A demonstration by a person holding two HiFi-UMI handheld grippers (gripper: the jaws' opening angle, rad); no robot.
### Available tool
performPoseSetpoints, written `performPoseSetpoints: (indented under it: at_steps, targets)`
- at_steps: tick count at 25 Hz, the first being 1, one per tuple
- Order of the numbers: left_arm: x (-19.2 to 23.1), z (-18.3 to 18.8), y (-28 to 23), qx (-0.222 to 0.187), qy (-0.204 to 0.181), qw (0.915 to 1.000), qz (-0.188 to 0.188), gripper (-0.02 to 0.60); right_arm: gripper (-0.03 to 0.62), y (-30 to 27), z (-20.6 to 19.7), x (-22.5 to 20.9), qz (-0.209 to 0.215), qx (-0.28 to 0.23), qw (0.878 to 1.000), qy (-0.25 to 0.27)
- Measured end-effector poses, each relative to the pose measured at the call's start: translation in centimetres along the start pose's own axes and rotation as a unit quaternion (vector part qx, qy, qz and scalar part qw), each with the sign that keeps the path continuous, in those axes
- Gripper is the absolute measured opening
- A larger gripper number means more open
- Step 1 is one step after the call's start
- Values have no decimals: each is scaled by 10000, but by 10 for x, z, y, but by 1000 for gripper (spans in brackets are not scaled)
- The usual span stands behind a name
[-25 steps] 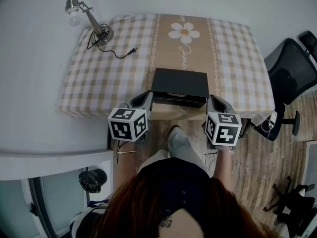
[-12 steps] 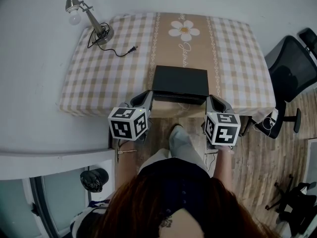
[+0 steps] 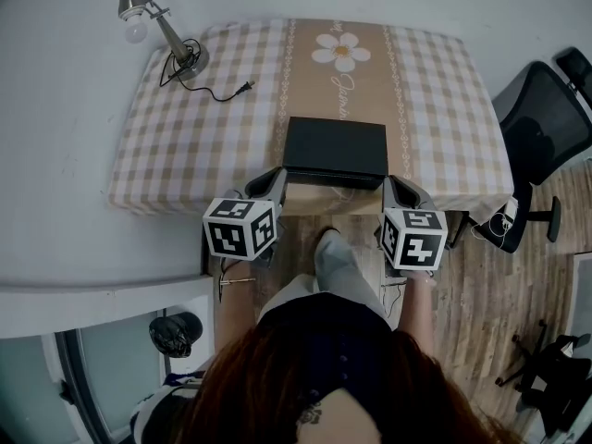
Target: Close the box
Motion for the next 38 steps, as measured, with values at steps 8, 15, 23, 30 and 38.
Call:
performPoseSetpoints:
  at_steps: [8, 15, 23, 30, 38]
  targets:
    - [-2, -2, 0, 45, -20, 10000, -37, 29, 18, 0, -3, 2, 0, 42, 10000, 50]
    - [-4, -2, 2, 44, -62, 10000, -65, 29, 18, 5, -4, 4, 31, -26, 10000, 21]
    - [-10, -2, 20, -73, -160, 9998, -65, 29, 18, 17, -6, 12, 66, -170, 9998, -9]
    - [-18, -3, 41, -224, -309, 9992, -90, 29, 17, 34, -5, 24, -89, -471, 9985, 268]
    - [-35, 2, 61, -458, -490, 9975, -232, 29, 17, 61, 6, 40, 38, -1124, 9936, 142]
Point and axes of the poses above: the fingertips, and each gripper's own axes: y backward along the fingers, x to its left, z out of its top, the point moved 2 cm from there along y, backward along the fingers, and after that the axes turned 7 degrees about -y, right-handed, at the moved point
